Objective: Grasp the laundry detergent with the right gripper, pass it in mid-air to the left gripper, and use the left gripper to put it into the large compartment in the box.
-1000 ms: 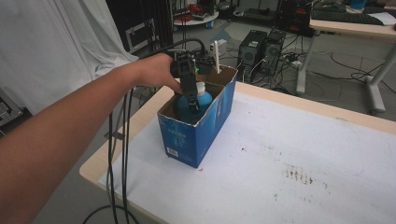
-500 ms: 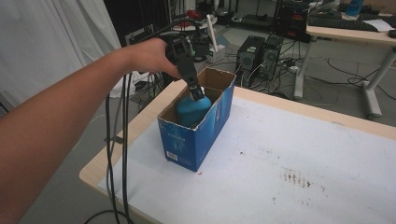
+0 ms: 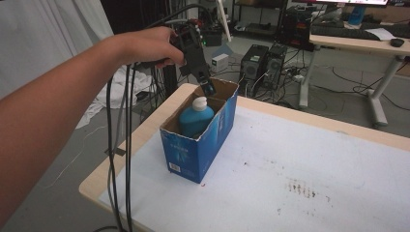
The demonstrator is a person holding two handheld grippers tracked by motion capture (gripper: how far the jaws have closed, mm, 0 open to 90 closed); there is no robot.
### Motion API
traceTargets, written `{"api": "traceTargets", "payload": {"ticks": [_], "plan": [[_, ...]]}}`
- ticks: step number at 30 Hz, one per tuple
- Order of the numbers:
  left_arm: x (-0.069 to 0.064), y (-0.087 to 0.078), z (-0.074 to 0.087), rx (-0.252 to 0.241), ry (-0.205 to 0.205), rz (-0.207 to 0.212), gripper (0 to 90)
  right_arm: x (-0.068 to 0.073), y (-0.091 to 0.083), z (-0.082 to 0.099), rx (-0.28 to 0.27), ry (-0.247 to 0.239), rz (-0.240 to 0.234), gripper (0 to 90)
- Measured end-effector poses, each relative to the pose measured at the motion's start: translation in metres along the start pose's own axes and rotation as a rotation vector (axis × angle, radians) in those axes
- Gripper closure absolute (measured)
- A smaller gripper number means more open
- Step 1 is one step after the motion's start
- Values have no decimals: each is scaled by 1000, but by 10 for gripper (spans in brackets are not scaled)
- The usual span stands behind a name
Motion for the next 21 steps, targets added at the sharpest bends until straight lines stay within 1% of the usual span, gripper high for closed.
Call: {"api": "traceTargets", "payload": {"ticks": [1, 3, 5, 7, 9, 10, 11, 12, 13, 14, 15, 17, 21], "plan": [[0, -1, -2, 1, 2, 1, 259, 0, 0, 0, -2, -2, 0, 16], [-3, -4, -6, -5, 7, 15, 259, -1, -1, 0, -9, 3, 5, 16], [-5, -7, -14, -41, 21, 31, 259, 0, -2, -1, -12, 4, 5, 16], [-5, -8, -20, -60, 27, 15, 259, 1, -2, -1, -17, 1, 7, 16], [-6, -8, -22, -58, 33, 14, 259, 1, -3, -1, -19, -2, 7, 16], [-8, -7, -25, -57, 41, 22, 212, 1, -4, -1, -21, 1, 9, 16], [-9, -6, -29, -49, 39, 16, 131, 2, -4, -1, -23, -1, 8, 16], [-10, -5, -32, -54, 38, 20, 126, 2, -4, 0, -25, -2, 8, 16], [-12, -4, -35, -55, 49, 30, 126, 2, -5, 0, -25, 0, 9, 16], [-14, -3, -39, -57, 49, 43, 116, 2, -5, 0, -26, -1, 9, 16], [-14, -3, -39, -57, 49, 43, 49, 3, -5, 0, -29, -1, 8, 16], [-17, -1, -45, -49, 63, 53, 43, 3, -5, 1, -29, -1, 6, 16], [-18, -2, -56, -59, 77, 49, 42, 4, -6, 2, -34, 0, 7, 16]]}}
Point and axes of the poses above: each handheld gripper's, and its own axes: y roughly forward along the jaws, z roughly out of its underside, x roughly to its left, the point moved 10 cm from there along y, roughly forward along the jaws, and after that the axes turned 14 degrees about y, right-handed, at the moved point
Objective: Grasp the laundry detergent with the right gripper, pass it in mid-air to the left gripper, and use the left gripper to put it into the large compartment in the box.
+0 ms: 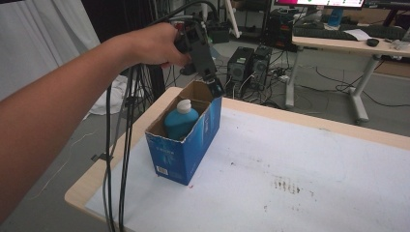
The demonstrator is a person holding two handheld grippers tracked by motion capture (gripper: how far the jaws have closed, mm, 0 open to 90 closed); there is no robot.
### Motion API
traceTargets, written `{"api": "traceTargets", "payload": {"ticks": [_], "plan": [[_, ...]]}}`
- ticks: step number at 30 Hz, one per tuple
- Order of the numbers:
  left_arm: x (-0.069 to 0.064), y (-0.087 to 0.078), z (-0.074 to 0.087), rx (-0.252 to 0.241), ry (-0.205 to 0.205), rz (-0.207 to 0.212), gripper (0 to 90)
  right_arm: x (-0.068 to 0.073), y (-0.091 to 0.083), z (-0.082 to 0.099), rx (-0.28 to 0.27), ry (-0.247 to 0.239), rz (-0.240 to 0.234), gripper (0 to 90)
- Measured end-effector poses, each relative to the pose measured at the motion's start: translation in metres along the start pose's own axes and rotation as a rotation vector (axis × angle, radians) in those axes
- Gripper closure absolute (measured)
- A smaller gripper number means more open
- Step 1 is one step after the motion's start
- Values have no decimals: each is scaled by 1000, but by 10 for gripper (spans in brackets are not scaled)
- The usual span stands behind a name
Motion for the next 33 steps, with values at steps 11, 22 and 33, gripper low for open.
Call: {"api": "traceTargets", "payload": {"ticks": [11, 22, 33], "plan": [[-7, -3, -31, -20, 73, -31, 16, 2, -3, -1, -16, -1, 1, 16], [-22, 19, -59, 7, 142, 22, 16, 5, -3, -4, -32, -5, -3, 16], [-32, 48, -78, 44, 177, 84, 16, 7, 2, -10, -33, -7, -11, 16]]}}
Point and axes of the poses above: each handheld gripper's, and its own axes: y roughly forward along the jaws, z roughly out of its underside, x roughly to its left, the point moved 10 cm from there along y, roughly forward along the jaws, and after that the axes turned 14 degrees about y, right-handed, at the moved point
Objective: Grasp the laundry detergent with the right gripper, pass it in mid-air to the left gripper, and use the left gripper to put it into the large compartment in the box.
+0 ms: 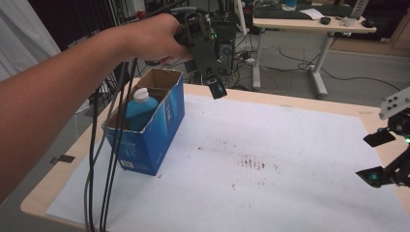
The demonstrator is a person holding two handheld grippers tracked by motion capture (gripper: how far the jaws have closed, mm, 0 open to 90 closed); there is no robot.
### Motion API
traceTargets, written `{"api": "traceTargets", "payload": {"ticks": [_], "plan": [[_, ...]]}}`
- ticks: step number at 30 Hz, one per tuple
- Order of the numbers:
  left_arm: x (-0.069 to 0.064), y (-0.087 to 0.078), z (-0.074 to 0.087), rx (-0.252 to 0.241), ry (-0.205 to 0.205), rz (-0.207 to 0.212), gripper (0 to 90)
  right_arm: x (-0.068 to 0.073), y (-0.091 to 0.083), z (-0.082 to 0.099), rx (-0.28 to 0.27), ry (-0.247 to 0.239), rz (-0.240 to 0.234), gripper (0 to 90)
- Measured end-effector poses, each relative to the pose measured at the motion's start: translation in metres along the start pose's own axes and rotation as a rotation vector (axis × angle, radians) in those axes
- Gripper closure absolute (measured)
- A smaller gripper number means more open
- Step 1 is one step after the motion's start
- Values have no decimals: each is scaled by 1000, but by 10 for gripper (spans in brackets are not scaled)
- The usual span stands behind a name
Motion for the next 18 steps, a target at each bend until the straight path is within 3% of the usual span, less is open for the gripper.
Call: {"api": "traceTargets", "payload": {"ticks": [9, 12, 18], "plan": [[-4, 22, -12, 22, 31, 33, 16, 2, 3, -3, 1, -6, -6, 16], [-7, 29, -17, 24, 40, 61, 16, 2, 5, -3, 6, 0, -8, 16], [-7, 45, -25, 24, 43, 61, 16, 2, 8, -5, 4, -3, -13, 16]]}}
Point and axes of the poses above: each handheld gripper's, and its own axes: y roughly forward along the jaws, z roughly out of its underside, x roughly to its left, the point moved 10 cm from there along y, roughly forward along the jaws, and after that the axes turned 14 degrees about y, right-handed, at the moved point
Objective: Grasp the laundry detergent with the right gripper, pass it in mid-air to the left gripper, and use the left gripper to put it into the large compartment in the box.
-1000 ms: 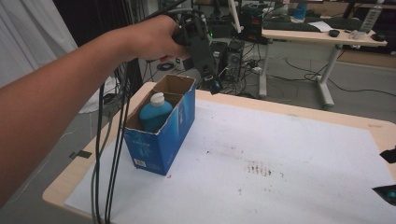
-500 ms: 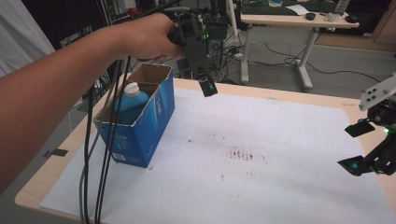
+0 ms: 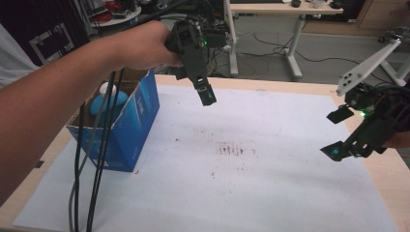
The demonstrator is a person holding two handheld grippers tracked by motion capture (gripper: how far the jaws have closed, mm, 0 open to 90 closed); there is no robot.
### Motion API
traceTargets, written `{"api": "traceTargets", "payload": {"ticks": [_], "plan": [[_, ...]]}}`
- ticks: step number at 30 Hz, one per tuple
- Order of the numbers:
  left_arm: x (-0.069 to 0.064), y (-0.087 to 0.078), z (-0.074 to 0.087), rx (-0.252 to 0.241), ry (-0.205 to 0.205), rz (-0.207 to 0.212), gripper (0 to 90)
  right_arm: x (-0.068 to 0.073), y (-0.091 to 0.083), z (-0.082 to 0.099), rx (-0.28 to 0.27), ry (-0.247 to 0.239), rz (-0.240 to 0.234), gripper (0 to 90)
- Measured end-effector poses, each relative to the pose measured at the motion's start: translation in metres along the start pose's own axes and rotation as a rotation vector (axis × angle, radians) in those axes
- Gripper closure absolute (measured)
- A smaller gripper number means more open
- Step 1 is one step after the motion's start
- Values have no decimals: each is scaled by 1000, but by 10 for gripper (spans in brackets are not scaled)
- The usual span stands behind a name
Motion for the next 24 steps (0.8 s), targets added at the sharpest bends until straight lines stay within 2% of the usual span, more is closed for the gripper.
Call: {"api": "traceTargets", "payload": {"ticks": [14, 24], "plan": [[0, 39, -7, 12, 25, 10, 16, 1, 10, 0, 13, 7, -17, 16], [-3, 57, -8, 17, 31, 25, 16, 0, 14, 0, 17, 10, -23, 16]]}}
Point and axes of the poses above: each handheld gripper's, and its own axes: y roughly forward along the jaws, z roughly out of its underside, x roughly to its left, the point moved 10 cm from there along y, roughly forward along the jaws, and after that the axes turned 14 degrees about y, right-handed, at the moved point
